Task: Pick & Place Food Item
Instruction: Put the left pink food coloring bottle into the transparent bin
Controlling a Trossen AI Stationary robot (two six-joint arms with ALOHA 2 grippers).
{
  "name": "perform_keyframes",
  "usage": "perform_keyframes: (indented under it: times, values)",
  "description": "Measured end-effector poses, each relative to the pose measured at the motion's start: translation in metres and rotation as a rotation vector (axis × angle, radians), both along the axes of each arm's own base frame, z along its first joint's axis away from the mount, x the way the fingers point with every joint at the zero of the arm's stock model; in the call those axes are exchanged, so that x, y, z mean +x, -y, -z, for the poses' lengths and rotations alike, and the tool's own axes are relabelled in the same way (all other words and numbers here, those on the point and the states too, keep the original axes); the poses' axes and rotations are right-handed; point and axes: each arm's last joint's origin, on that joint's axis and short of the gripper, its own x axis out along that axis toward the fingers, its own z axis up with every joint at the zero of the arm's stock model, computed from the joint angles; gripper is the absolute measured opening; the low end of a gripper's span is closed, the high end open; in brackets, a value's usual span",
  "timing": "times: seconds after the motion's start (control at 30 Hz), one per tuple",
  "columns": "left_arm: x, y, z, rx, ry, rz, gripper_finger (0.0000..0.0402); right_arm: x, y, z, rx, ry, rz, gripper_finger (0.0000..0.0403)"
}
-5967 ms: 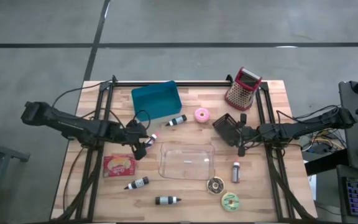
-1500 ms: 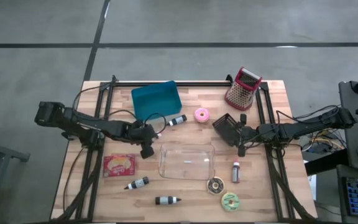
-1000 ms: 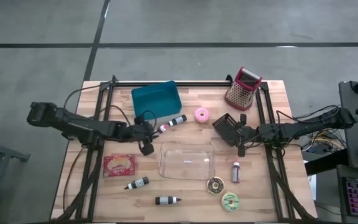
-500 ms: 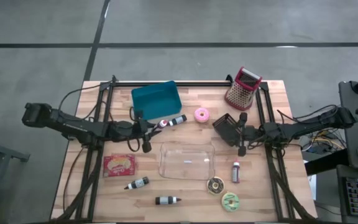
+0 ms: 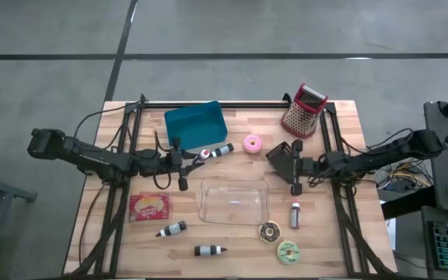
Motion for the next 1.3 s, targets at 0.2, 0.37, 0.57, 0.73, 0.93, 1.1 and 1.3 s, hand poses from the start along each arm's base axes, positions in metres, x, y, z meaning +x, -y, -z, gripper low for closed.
perform_keyframes:
  times: [0.2,0.37,0.57,0.73,0.93,1.1,1.3]
  values:
    - [0.000,0.000,-0.001,0.010,0.008,0.014,0.0112,0.036,0.007,-0.002,-0.018,-0.005,-0.067,0.0219]
    - [0.001,0.001,-0.003,0.008,0.027,0.045,0.0112,0.066,0.019,0.008,-0.007,-0.030,-0.112,0.0219]
    - [0.001,0.003,-0.004,-0.006,0.044,0.105,0.0112,0.099,0.038,0.019,0.052,-0.015,-0.214,0.0219]
    - [0.001,0.005,-0.004,-0.063,0.048,0.150,0.0112,0.109,0.043,0.028,0.062,-0.048,-0.217,0.0219]
    - [0.010,0.012,0.000,-0.084,0.016,0.202,0.0112,0.099,0.042,0.018,0.040,-0.021,-0.214,0.0219]
    - [0.033,0.021,0.003,-0.082,-0.029,0.235,0.0112,0.084,0.041,0.006,0.022,-0.035,-0.187,0.0219]
    - [0.058,0.028,0.004,-0.071,-0.063,0.286,0.0112,0.065,0.038,0.000,0.023,-0.046,-0.188,0.0219]
